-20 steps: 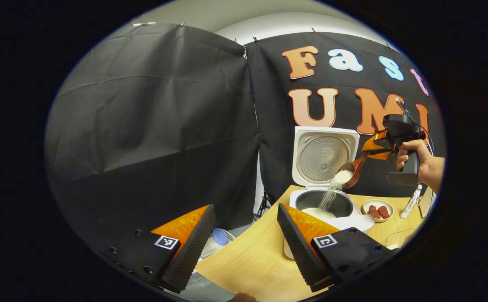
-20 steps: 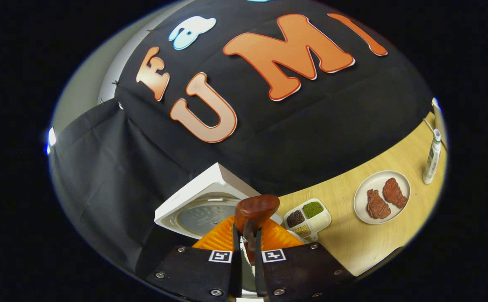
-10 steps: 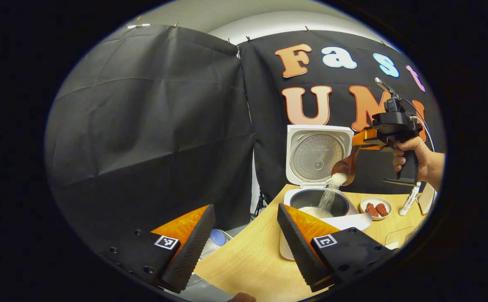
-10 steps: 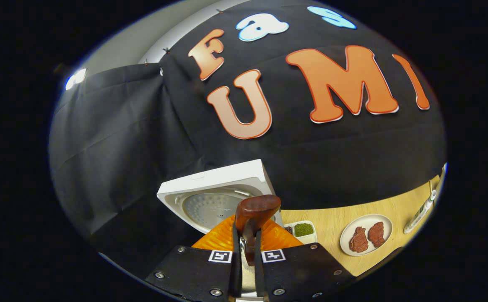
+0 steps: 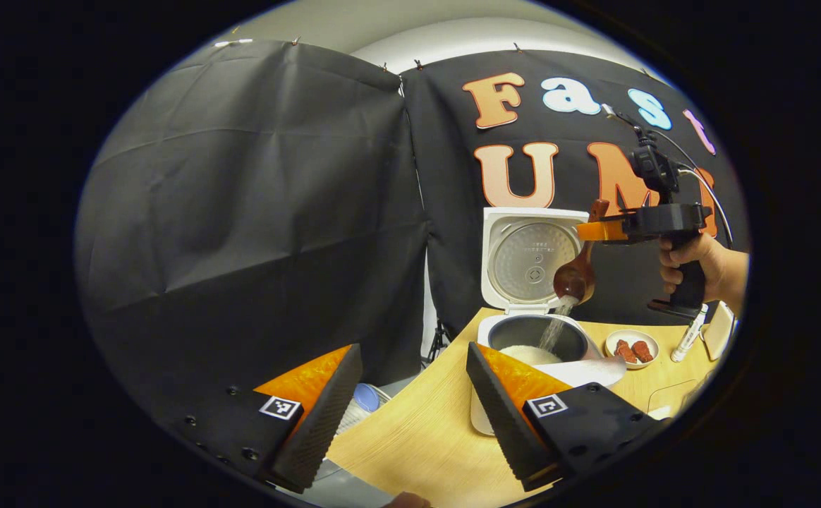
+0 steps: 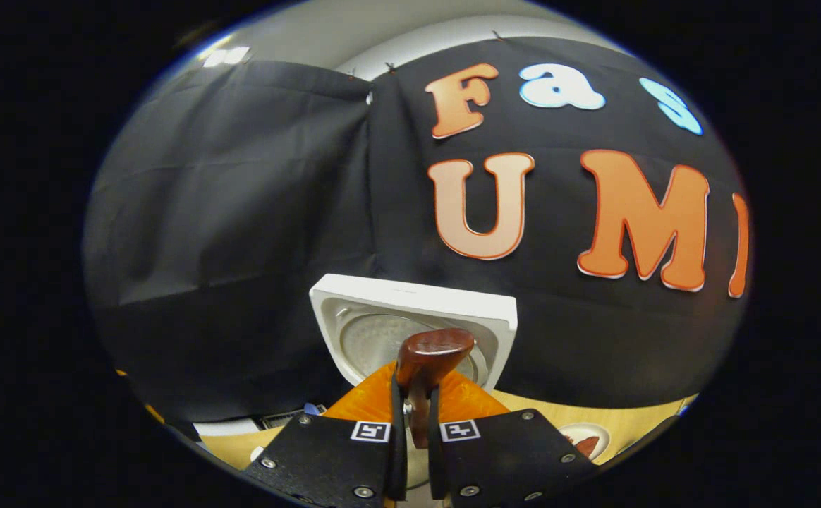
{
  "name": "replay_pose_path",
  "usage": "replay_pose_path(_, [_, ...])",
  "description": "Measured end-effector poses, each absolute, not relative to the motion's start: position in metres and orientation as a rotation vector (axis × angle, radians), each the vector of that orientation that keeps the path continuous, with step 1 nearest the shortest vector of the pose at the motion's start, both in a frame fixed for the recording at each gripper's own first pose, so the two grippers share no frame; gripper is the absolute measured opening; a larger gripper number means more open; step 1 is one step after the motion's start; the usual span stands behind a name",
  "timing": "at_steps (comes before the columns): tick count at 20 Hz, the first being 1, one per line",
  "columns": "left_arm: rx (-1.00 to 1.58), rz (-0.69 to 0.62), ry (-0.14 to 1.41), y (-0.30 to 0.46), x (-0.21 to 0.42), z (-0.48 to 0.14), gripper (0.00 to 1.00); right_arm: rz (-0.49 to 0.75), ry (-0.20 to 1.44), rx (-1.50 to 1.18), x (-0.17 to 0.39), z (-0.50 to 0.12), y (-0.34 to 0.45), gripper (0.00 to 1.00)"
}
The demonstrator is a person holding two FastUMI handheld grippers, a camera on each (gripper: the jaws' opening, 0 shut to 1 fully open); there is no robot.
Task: Close the left gripper, press the button to open the rice cooker; take a wooden spoon from the chopstick holder with the right hand, scoop a spoonful of rice and pour it into the rice cooker, then put the wooden spoon back into the chopstick holder.
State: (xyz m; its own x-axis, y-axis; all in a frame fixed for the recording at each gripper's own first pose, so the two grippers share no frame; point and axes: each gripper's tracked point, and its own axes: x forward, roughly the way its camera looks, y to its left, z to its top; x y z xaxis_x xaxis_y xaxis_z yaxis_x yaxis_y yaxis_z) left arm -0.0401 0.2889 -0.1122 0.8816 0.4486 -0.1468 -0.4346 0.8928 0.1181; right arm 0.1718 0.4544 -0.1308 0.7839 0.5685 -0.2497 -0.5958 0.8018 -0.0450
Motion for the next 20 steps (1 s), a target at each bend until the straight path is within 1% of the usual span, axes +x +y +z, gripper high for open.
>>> replay_pose_path(4, [0.091, 0.458, 0.171, 0.288, -0.041, -0.111, 1.0, 0.67, 0.154, -0.279, 0.154, -0.132, 0.463, 0.11])
replay_pose_path(6, [0.091, 0.457, 0.174, 0.287, -0.043, -0.112, 1.0, 0.681, 0.133, -0.305, 0.148, -0.129, 0.464, 0.11])
replay_pose_path(11, [0.096, 0.44, 0.17, 0.278, -0.039, -0.109, 1.0, 0.685, 0.175, -0.206, 0.136, -0.117, 0.442, 0.12])
replay_pose_path(12, [0.099, 0.435, 0.168, 0.274, -0.038, -0.109, 0.98, 0.682, 0.184, -0.181, 0.135, -0.111, 0.437, 0.12])
replay_pose_path(13, [0.1, 0.429, 0.167, 0.27, -0.036, -0.109, 1.0, 0.676, 0.193, -0.161, 0.133, -0.109, 0.429, 0.12])
replay_pose_path(20, [0.116, 0.367, 0.147, 0.235, -0.029, -0.098, 1.0, 0.596, 0.224, -0.091, 0.114, -0.095, 0.349, 0.12])
